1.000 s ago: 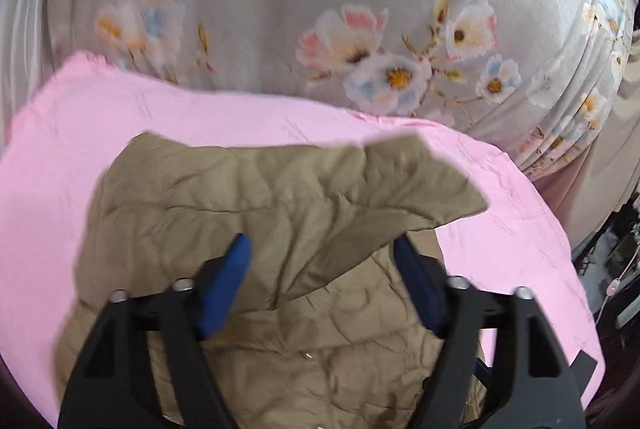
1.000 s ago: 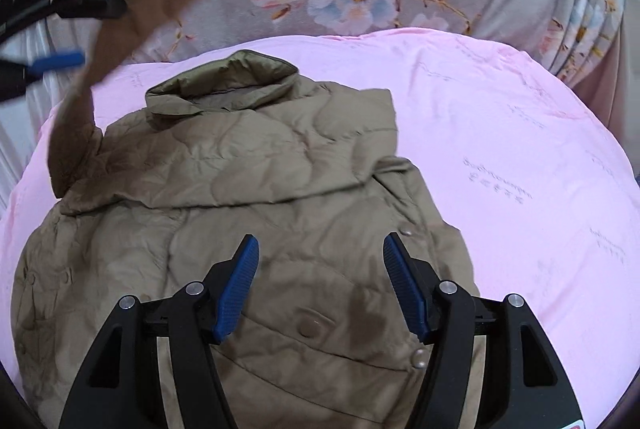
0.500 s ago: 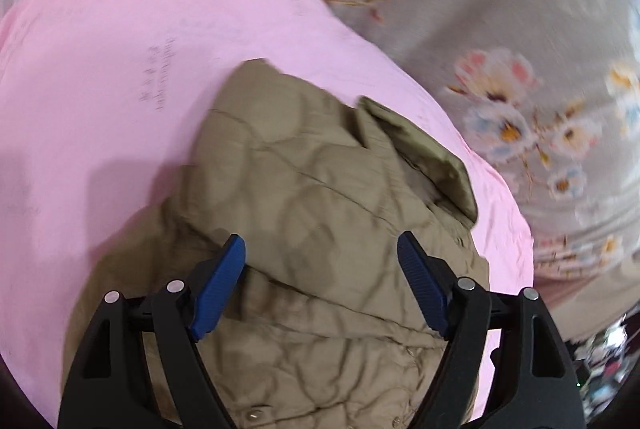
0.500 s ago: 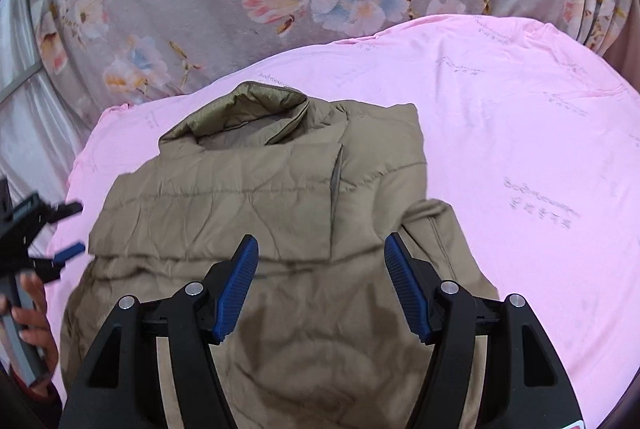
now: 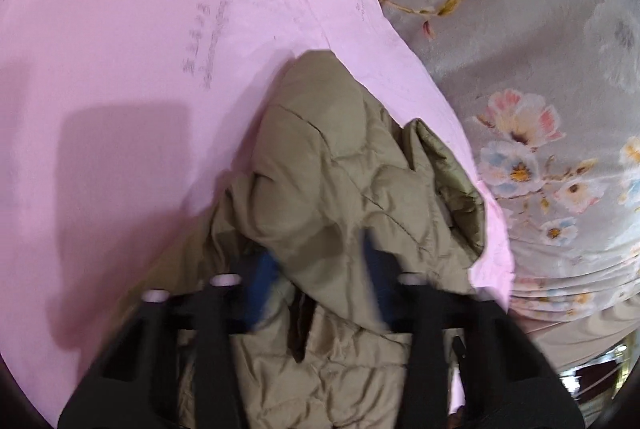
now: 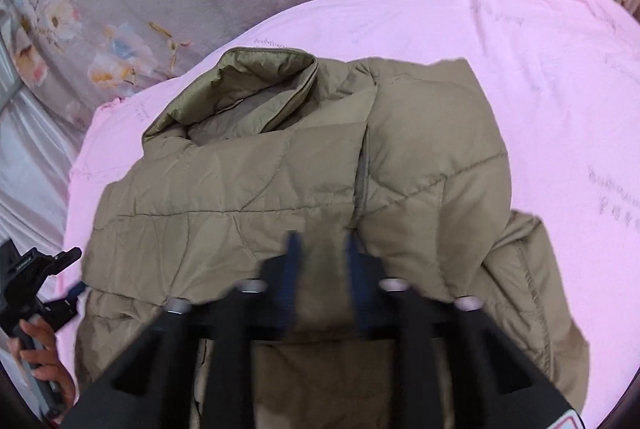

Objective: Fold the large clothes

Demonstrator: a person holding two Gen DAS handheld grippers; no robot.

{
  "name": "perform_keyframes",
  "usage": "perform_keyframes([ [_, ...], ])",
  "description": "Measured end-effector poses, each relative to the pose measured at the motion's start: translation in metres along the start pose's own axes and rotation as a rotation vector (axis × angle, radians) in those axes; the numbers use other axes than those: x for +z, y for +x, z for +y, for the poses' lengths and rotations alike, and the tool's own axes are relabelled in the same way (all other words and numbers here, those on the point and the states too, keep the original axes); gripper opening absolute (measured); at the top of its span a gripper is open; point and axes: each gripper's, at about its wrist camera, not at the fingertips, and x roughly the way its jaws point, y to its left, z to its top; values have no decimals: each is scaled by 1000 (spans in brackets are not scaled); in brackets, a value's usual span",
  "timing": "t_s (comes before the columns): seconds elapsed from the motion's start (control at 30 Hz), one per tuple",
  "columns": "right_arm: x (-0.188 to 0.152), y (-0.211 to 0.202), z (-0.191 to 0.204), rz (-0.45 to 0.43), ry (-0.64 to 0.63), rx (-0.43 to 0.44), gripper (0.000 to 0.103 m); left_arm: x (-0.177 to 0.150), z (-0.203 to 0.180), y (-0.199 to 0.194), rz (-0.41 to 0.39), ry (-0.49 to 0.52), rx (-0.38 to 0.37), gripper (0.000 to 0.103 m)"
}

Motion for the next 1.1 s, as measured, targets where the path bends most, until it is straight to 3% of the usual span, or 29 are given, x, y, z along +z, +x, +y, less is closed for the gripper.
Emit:
perform_keyframes([
  [0.13, 8, -57, 21, -182, -89, 23, 2, -4, -26, -23, -96, 158, 85, 3],
  [0.23, -3, -83, 41, -275, -224, -53, 2, -21, -42, -28, -163, 294, 184, 3],
  [0.33, -16, -53, 41, -183, -280, -156, 2, -38, -43, 0, -153, 388, 329, 2],
  [0.43, -31, -19, 27, -78, -249, -175, 2, -52, -34, 22, -161, 443, 405, 2],
  [0.63, -44, -5, 17, -58, -226, -175, 3, -74, -41, 33, -231, 576, 519, 2],
  [1.1, -61, -15, 2, -23, -190, -132, 3, -101, -32, 19, -227, 591, 541, 2],
])
